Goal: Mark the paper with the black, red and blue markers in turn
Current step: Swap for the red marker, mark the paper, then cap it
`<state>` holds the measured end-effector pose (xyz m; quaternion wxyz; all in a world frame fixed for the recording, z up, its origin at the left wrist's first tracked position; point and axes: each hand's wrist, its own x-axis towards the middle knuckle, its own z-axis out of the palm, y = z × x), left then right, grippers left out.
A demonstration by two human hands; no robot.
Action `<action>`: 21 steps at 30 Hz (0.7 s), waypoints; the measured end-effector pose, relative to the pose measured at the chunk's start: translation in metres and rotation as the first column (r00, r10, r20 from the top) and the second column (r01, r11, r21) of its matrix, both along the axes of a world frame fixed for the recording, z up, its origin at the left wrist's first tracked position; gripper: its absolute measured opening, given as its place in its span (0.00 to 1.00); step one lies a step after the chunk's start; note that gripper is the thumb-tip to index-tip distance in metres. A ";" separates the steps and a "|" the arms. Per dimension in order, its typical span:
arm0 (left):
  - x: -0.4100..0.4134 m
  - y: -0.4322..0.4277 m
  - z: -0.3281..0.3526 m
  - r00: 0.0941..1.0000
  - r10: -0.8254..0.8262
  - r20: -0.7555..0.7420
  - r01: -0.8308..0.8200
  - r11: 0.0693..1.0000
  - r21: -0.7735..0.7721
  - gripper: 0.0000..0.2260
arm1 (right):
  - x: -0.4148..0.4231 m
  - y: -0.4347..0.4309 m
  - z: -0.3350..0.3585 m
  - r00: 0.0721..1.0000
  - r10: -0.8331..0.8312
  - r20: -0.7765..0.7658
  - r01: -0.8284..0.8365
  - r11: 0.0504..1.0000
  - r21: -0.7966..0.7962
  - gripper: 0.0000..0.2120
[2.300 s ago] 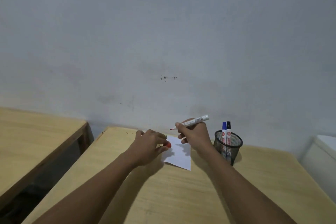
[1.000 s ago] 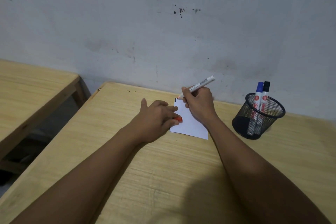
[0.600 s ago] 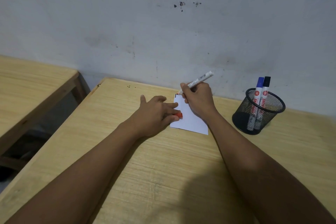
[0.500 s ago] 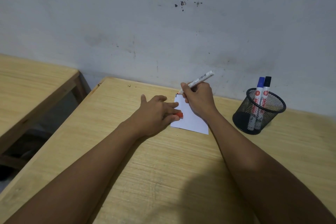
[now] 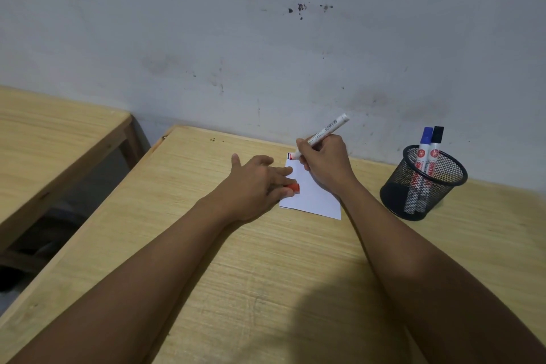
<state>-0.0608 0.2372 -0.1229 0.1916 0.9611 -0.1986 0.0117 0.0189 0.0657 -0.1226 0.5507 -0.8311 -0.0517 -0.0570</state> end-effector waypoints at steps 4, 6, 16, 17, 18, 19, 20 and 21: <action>0.001 0.001 -0.001 1.000 0.000 -0.011 -0.001 1.000 -0.018 0.14 | -0.001 0.000 0.000 1.000 -0.006 -0.002 0.006 1.000 0.016 0.08; 0.001 0.000 0.000 1.000 0.004 -0.011 -0.005 1.000 -0.031 0.14 | -0.002 -0.001 0.002 1.000 -0.018 -0.020 0.020 0.996 0.090 0.09; -0.002 -0.002 0.004 0.998 0.040 -0.041 -0.041 0.999 -0.027 0.13 | -0.041 -0.027 0.060 0.996 0.090 -0.002 -0.081 0.913 0.400 0.07; -0.004 -0.003 0.006 0.998 0.040 -0.055 -0.042 0.998 -0.035 0.13 | -0.048 -0.034 0.068 0.996 0.091 0.014 -0.089 0.920 0.382 0.06; -0.006 -0.005 0.009 0.997 0.044 -0.057 -0.047 0.997 -0.058 0.13 | -0.055 -0.043 0.077 0.996 0.088 0.028 -0.092 0.930 0.356 0.05; -0.009 -0.007 0.014 0.997 0.057 -0.046 -0.061 0.994 -0.094 0.13 | -0.061 -0.052 0.085 0.996 0.080 0.038 -0.088 0.939 0.334 0.04; -0.013 -0.010 0.020 0.997 0.074 -0.027 -0.077 0.989 -0.129 0.13 | -0.069 -0.061 0.094 0.997 0.067 0.047 -0.079 0.943 0.323 0.04; -0.017 -0.014 0.028 0.997 0.083 -0.003 -0.082 0.986 -0.144 0.13 | -0.076 -0.069 0.102 0.997 0.049 0.058 -0.065 0.944 0.324 0.03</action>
